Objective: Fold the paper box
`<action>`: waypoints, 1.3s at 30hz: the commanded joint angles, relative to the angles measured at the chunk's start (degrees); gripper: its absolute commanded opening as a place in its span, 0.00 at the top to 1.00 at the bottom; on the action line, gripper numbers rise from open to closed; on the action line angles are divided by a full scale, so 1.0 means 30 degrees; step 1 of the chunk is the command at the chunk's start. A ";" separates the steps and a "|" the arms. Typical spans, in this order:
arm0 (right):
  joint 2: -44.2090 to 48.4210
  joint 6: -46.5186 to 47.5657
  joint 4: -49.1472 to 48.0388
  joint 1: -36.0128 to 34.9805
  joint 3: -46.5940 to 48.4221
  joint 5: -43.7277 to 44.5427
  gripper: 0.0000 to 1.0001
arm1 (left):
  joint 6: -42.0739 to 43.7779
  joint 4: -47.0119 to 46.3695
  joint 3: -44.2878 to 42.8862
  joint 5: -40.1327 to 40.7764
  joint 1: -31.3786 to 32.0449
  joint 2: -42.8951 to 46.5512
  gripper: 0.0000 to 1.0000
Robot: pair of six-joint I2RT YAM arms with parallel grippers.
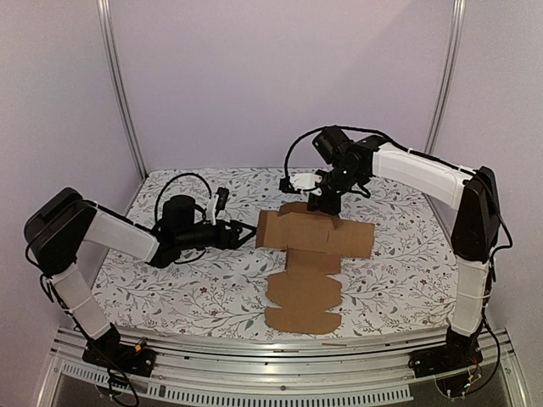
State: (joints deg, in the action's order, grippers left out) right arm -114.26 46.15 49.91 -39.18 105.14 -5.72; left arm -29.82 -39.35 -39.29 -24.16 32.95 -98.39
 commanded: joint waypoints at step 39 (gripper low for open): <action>0.1775 0.1629 -0.8171 -0.1337 -0.5395 0.5350 1.00 | -0.1320 -0.7387 0.1376 -0.1362 0.0103 -0.1967 0.22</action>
State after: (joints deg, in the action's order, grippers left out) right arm -112.84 43.44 39.11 -40.75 91.53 1.34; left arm -34.68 -58.06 -37.01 -30.00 35.94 -107.79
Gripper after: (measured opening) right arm 0.007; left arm 0.778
